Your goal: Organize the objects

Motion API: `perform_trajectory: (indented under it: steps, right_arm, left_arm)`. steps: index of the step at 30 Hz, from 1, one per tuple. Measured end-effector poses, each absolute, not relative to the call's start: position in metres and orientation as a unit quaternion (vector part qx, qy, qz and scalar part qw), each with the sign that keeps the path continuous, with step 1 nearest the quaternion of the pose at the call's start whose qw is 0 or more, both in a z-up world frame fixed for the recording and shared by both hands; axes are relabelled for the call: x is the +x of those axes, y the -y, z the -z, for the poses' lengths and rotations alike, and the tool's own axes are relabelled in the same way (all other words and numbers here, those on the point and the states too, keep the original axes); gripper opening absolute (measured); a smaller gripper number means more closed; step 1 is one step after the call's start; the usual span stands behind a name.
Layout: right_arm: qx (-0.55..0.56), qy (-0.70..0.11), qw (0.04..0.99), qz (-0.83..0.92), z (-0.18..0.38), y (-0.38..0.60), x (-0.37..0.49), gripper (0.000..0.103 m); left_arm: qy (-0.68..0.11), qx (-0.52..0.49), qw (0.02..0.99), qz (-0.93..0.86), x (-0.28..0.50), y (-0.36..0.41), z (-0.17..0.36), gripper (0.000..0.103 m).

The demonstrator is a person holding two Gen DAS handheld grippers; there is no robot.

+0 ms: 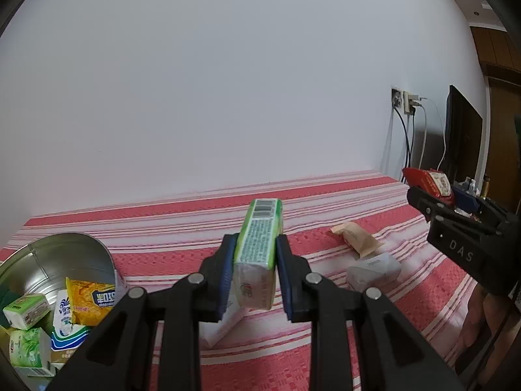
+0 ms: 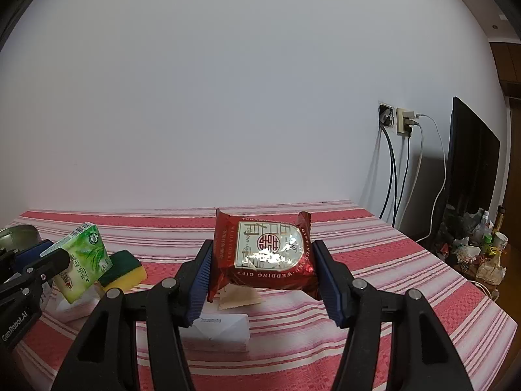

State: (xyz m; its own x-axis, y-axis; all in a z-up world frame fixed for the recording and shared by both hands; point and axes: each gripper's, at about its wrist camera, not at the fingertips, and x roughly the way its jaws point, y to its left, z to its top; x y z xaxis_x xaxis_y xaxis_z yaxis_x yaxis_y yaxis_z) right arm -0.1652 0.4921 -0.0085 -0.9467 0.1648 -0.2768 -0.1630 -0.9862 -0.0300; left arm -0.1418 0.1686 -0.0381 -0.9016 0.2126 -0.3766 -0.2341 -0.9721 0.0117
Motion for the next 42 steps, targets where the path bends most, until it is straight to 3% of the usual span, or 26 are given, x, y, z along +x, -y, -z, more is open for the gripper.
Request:
perform_trajectory:
  steps: [42]
  right_arm:
    - [-0.129,0.006,0.042,-0.991,0.008,-0.478,-0.147,0.061]
  left_arm:
    - [-0.002,-0.153,0.095,-0.984,-0.121,-0.157,0.035,0.024]
